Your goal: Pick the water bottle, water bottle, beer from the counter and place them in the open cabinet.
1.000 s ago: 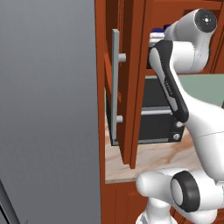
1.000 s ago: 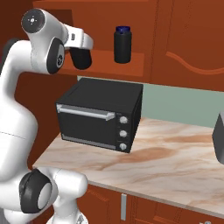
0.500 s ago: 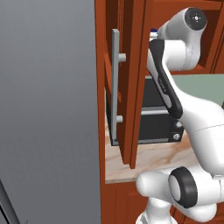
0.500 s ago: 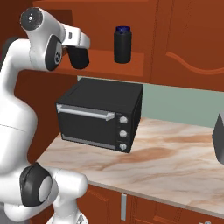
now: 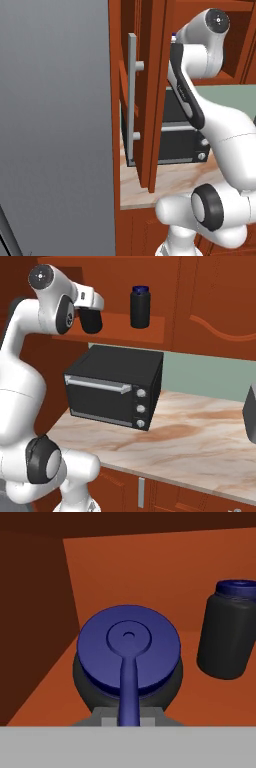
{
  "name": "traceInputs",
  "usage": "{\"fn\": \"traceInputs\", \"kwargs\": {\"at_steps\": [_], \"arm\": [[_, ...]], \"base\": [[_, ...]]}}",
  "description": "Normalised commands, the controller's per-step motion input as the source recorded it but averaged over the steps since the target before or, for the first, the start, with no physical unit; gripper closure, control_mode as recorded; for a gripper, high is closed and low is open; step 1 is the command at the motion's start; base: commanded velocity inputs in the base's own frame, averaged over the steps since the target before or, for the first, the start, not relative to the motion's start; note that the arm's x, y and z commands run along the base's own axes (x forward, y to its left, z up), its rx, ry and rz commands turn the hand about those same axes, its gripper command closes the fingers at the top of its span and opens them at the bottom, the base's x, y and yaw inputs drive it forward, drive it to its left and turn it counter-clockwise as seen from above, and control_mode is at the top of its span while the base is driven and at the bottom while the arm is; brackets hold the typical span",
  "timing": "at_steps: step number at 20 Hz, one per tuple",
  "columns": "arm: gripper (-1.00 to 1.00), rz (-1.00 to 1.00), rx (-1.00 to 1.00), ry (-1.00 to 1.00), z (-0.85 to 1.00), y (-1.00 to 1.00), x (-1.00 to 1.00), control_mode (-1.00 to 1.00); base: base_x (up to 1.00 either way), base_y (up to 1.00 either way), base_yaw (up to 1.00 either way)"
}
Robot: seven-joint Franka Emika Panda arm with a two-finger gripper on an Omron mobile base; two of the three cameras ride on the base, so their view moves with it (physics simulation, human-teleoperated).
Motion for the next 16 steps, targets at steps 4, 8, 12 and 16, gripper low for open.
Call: {"fn": "traceInputs", "kwargs": {"at_steps": [4,8,12,16], "arm": [[1.00,0.04,0.00,0.00,0.00,0.00,0.20,-1.00],[1.00,0.05,0.00,0.00,0.00,0.00,0.14,-1.00],[1.00,0.06,0.00,0.00,0.00,0.00,0.13,-1.00],[1.00,0.06,0.00,0.01,0.00,0.00,0.12,-1.00]], "base": [[0.00,0.00,0.00],[0.00,0.00,0.00],[0.00,0.00,0.00],[0.00,0.00,0.00]]}}
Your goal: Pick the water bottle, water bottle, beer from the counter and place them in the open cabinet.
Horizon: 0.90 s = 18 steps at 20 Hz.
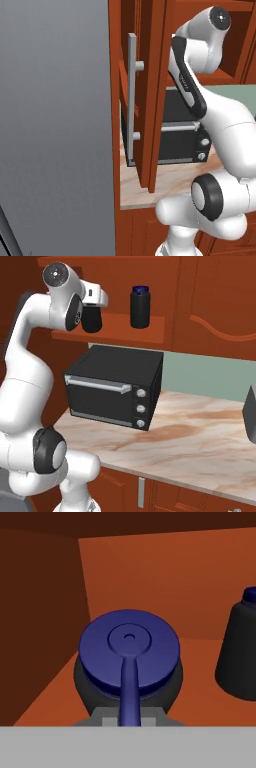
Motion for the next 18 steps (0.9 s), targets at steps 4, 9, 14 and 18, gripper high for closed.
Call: {"fn": "traceInputs", "kwargs": {"at_steps": [4,9,14,18], "arm": [[1.00,0.06,0.00,0.01,0.00,0.00,0.12,-1.00],[1.00,0.06,0.00,0.00,-0.04,0.06,0.13,-1.00],[1.00,0.05,0.00,0.00,-0.13,0.12,0.13,-1.00],[1.00,0.04,0.00,0.00,-0.14,0.16,0.18,-1.00]], "base": [[0.00,0.00,0.00],[0.00,0.00,0.00],[0.00,0.00,0.00],[0.00,0.00,0.00]]}}
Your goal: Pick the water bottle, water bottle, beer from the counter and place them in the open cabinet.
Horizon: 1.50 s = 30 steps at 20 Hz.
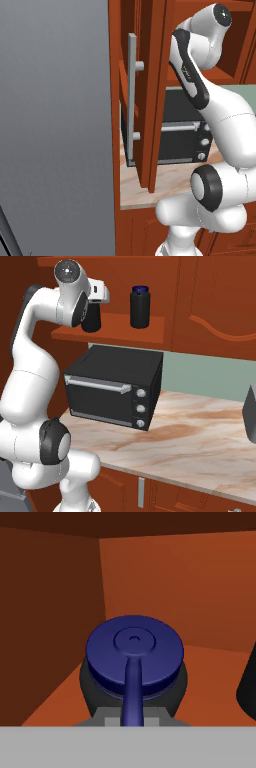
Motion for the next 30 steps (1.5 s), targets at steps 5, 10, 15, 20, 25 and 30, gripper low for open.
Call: {"fn": "traceInputs", "kwargs": {"at_steps": [5,10,15,20,25,30], "arm": [[1.00,0.03,0.00,0.00,-0.17,0.21,0.30,-1.00],[1.00,0.03,0.00,0.00,-0.20,0.19,0.34,-1.00],[1.00,0.03,0.00,0.00,-0.25,0.21,0.31,-1.00],[-1.00,0.02,0.00,0.00,-0.22,0.22,0.27,-1.00],[-1.00,0.04,0.00,0.00,-0.21,0.07,0.17,-1.00],[-1.00,0.01,0.00,0.00,-0.15,0.00,0.01,-1.00]], "base": [[0.00,0.00,0.00],[0.00,0.00,0.00],[0.00,0.00,0.00],[0.00,0.00,0.00],[0.00,0.00,0.00],[0.00,0.00,0.00]]}}
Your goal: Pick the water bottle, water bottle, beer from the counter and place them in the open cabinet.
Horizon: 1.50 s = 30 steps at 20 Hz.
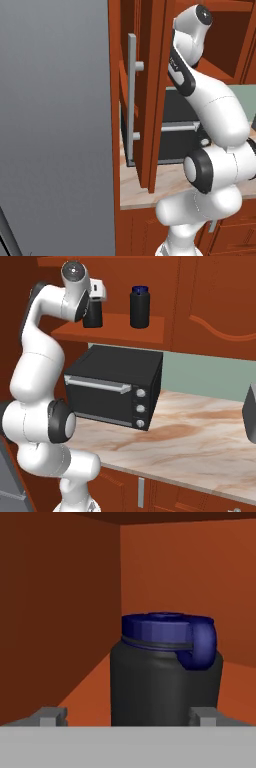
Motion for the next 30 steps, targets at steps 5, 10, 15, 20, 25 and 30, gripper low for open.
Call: {"fn": "traceInputs", "kwargs": {"at_steps": [5,10,15,20,25,30], "arm": [[-1.00,0.00,0.00,0.00,-0.10,0.00,0.00,-1.00],[-1.00,0.00,0.00,0.00,-0.19,0.00,-0.04,-1.00],[-1.00,0.00,0.00,0.00,-0.19,-0.06,-0.28,-1.00],[-1.00,0.00,0.00,0.00,-0.31,-0.15,-0.20,-1.00],[-1.00,0.00,0.00,0.00,-0.41,-0.07,-0.06,-1.00],[-1.00,0.00,0.00,-0.01,-0.48,0.00,0.00,-1.00]], "base": [[0.00,0.00,0.00],[0.00,0.00,0.00],[0.00,0.00,0.00],[0.00,0.00,0.00],[0.00,0.00,0.00],[0.00,0.00,0.00]]}}
